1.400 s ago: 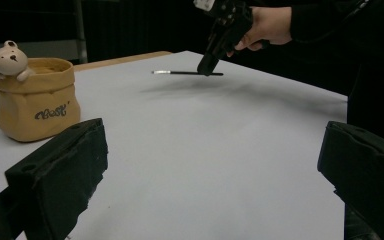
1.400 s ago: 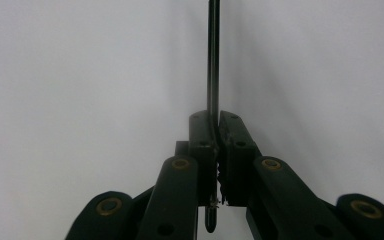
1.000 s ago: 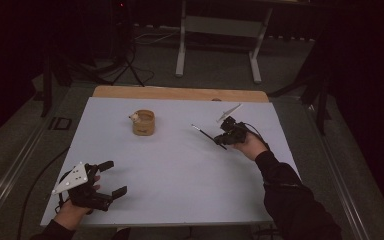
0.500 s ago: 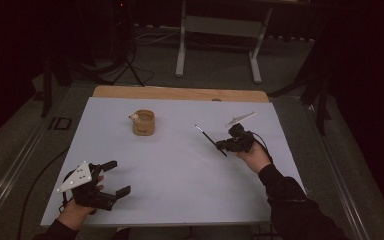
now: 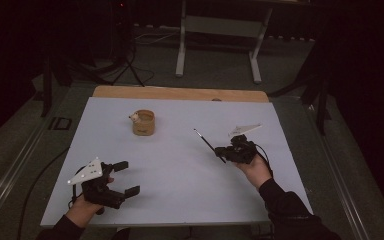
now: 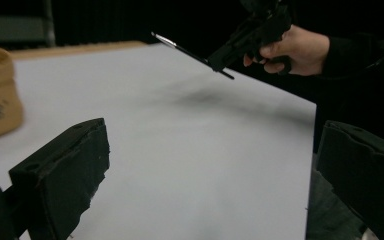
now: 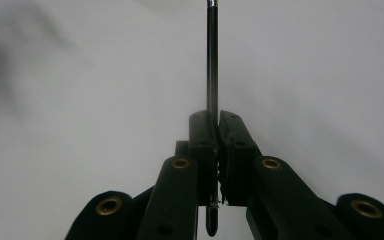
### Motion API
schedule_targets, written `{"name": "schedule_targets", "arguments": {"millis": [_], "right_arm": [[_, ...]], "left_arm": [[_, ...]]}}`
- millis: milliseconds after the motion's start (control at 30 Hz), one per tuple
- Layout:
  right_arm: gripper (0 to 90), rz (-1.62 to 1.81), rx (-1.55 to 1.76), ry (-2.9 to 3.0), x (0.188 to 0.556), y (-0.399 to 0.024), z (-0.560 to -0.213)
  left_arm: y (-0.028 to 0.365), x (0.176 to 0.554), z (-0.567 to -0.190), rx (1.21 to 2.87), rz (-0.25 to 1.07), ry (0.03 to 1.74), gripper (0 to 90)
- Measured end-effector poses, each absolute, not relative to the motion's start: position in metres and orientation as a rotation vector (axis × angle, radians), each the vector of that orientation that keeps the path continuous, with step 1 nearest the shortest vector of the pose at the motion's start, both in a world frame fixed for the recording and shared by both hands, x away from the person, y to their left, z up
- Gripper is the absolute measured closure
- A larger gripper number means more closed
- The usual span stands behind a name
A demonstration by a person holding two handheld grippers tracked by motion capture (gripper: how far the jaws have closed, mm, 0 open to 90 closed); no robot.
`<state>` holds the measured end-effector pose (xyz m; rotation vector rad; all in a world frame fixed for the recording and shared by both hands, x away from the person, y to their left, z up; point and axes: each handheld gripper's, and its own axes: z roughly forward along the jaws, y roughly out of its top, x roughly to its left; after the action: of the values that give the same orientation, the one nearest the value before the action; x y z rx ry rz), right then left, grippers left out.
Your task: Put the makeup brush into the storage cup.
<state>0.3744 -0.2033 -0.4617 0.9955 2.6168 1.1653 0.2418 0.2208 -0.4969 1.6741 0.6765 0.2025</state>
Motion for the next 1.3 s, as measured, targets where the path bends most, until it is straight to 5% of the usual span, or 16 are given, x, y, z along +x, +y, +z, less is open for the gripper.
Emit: {"name": "schedule_targets", "arguments": {"millis": [600,1300], "right_arm": [[85.6,1.307,0.999,2.511,0.344,-0.201,-0.471],[85.7,1.376,0.983,2.411,0.336,-0.204,-0.466]], "left_arm": [[0.166,0.28,-0.472,1.77,0.152,0.786,1.2],[0.083,0.317,-0.448,1.569,0.085,0.925,6.3]]}}
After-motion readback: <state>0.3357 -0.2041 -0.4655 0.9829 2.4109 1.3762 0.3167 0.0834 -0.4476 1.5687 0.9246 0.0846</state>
